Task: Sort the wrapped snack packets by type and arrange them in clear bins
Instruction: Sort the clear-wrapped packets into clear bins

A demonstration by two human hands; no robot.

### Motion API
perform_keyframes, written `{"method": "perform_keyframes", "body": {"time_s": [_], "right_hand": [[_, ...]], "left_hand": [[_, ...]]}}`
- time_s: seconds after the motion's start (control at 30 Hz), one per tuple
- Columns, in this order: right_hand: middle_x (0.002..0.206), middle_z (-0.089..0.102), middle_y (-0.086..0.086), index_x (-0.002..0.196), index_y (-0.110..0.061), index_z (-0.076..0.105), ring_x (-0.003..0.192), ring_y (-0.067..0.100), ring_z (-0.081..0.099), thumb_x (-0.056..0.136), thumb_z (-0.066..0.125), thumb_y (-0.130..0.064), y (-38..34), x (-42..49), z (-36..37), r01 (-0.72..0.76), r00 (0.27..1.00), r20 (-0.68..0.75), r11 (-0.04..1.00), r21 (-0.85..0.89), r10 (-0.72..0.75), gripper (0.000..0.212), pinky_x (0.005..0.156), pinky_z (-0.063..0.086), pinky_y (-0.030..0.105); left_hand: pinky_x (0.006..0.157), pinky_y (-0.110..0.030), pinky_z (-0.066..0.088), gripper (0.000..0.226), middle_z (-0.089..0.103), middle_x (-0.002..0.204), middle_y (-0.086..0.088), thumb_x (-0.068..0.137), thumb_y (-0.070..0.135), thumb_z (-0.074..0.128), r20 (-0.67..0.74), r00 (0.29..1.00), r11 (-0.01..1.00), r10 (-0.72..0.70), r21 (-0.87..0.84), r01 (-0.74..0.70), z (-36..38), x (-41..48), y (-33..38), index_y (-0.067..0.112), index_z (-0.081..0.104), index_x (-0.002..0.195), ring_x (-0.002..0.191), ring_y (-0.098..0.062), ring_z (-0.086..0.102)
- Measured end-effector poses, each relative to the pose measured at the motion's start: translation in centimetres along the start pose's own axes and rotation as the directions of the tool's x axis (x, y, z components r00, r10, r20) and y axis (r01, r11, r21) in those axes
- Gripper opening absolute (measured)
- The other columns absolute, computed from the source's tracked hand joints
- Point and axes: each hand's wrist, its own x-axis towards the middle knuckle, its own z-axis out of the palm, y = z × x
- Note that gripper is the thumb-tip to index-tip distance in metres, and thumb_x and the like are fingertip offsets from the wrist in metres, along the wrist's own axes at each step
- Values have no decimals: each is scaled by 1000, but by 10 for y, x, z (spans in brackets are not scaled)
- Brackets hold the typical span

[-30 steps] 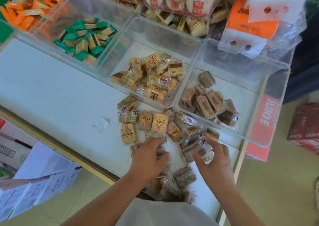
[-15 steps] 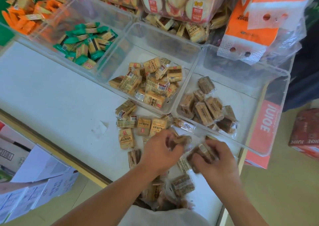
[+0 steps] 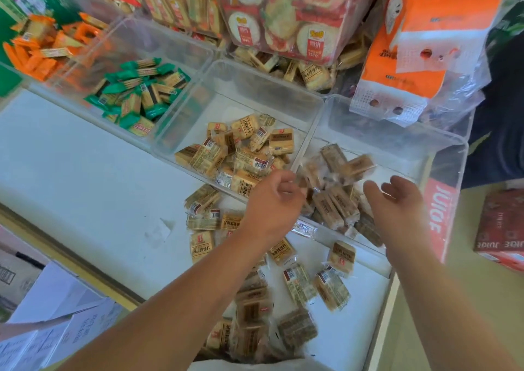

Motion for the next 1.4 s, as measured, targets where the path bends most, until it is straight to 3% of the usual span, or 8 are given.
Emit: {"method": "perform_keyframes", "body": {"time_s": [0.07, 0.17, 0.3, 0.5, 0.67, 0.97, 1.17, 1.4], "right_hand": [[122, 64, -12, 136, -26, 59, 108, 6, 62, 95, 68, -39, 8, -23, -8, 138, 990, -28, 988, -66, -140, 44, 89, 53, 29], [96, 72, -18, 109, -32, 68, 87, -1, 68, 96, 67, -27, 22, -67, -5, 285, 956, 76, 958, -33, -282, 14, 78, 53, 16], [86, 71, -22, 98, -29, 72, 83, -3, 65, 92, 72, -25, 75, -117, 22, 197, 921, 363, 973, -121, -142, 8, 74, 52, 12], [104, 67, -10, 112, -30, 65, 90, 8, 66, 90, 71, -35, 156, -136, 45, 31, 906, 396, 911, -412, 149, 23, 81, 58, 37], [106, 58, -15, 117, -36, 60, 88, -1, 60, 83, 75, -46, 163, -159, 59, 209, 847, 520, 832, -514, 108, 39, 84, 54, 29], [110, 61, -12, 123, -38, 53, 107, 16, 58, 67, 79, -59, 186, -187, 74, 548, 768, 635, 433, -716, 77, 65, 79, 44, 26], [97, 64, -7, 103, -26, 65, 74, 13, 66, 67, 92, -34, 180, -175, 62, 170, 827, 524, 796, -581, 206, 46, 56, 48, 20], [94, 78, -1, 100, -23, 73, 88, 20, 74, 73, 91, -31, 168, -158, 41, -179, 885, 419, 979, -92, 202, 33, 75, 60, 35]], "left_hand": [[79, -21, 58, 24, 67, 101, 12, 98, 26, 69, -27, 999, 998, 34, 45, -33, -16, -16, -15, 24, 65, 121, 89, 2, 65], [72, -15, 53, 9, 69, 94, 9, 98, 23, 67, -65, 998, 997, -24, 78, 29, -39, -47, -48, 27, 68, 106, 80, 3, 65], [74, -20, 53, 9, 70, 86, 12, 95, 23, 70, -57, 978, 961, -202, 178, 209, -62, -94, -112, 32, 69, 96, 77, 0, 65], [74, -26, 53, 22, 60, 104, 18, 88, 47, 71, -89, 962, 862, -258, 429, 271, -72, -151, -170, 39, 60, 105, 83, -3, 61], [88, -28, 53, 74, 40, 125, 16, 69, 74, 71, -27, 984, 803, -174, 574, 158, -72, -175, -191, 37, 55, 131, 106, -9, 58], [99, -45, 53, 84, 46, 142, 8, 79, 71, 66, 123, 980, 816, -156, 574, 58, -53, -136, -186, 37, 35, 149, 126, -18, 53], [100, -44, 50, 89, 46, 146, 1, 83, 66, 69, 81, 980, 800, -182, 592, 99, -49, -111, -183, 26, 32, 153, 132, -25, 49], [99, -39, 51, 86, 46, 130, 5, 72, 52, 86, 60, 983, 871, -173, 475, 125, -47, -105, -186, 29, 42, 142, 116, -19, 56]]}}
